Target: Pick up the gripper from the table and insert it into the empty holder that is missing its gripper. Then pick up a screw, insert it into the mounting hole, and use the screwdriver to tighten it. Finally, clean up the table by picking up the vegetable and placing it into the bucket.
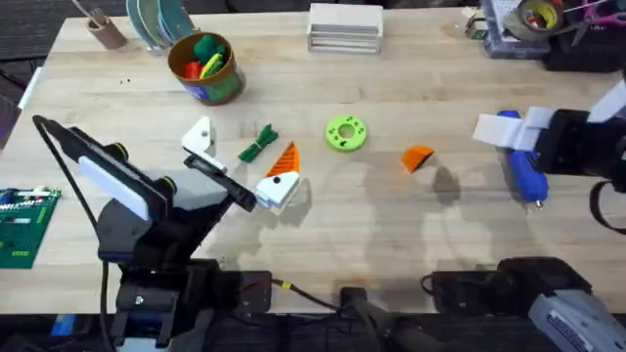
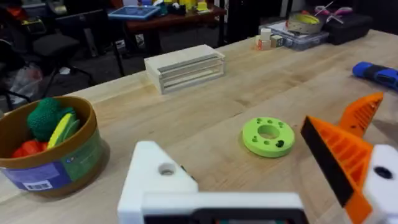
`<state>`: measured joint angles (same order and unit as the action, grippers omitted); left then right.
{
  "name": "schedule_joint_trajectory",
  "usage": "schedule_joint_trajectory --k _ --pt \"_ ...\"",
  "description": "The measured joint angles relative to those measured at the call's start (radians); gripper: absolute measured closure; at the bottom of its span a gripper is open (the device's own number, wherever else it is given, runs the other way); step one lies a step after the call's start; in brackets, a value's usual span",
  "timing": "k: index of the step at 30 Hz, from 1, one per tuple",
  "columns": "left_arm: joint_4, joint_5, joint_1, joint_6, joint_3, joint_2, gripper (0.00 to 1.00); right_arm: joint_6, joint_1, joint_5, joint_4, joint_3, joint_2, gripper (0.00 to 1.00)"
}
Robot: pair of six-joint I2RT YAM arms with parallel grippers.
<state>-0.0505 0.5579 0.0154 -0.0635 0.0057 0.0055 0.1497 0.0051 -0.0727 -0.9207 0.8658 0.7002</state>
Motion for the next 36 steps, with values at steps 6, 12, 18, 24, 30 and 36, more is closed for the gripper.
schedule_joint_trajectory --k 6,12,18,24,30,36 --pt "0.0 0.0 0.0 0.0 0.0 0.0 0.008 0.0 0.0 0.0 0.0 0.0 0.0 0.072" --pt "0.0 0.004 0.0 0.0 0.0 0.0 0.008 0.0 0.0 0.0 0.0 0.0 0.0 0.072" --pt "-0.006 0.116 0.0 0.0 0.0 0.0 0.008 0.0 0.0 0.0 0.0 0.0 0.0 0.072" --pt "-0.026 0.31 0.0 0.0 0.001 0.0 0.008 0.0 0.0 0.0 0.0 0.0 0.0 0.072" --pt "-0.042 0.441 0.0 0.0 0.001 0.0 0.008 0.0 0.0 0.0 0.0 0.0 0.0 0.072" --pt "-0.047 0.478 0.0 0.0 0.001 0.0 0.008 0.0 0.0 0.0 0.0 0.0 0.0 0.072"
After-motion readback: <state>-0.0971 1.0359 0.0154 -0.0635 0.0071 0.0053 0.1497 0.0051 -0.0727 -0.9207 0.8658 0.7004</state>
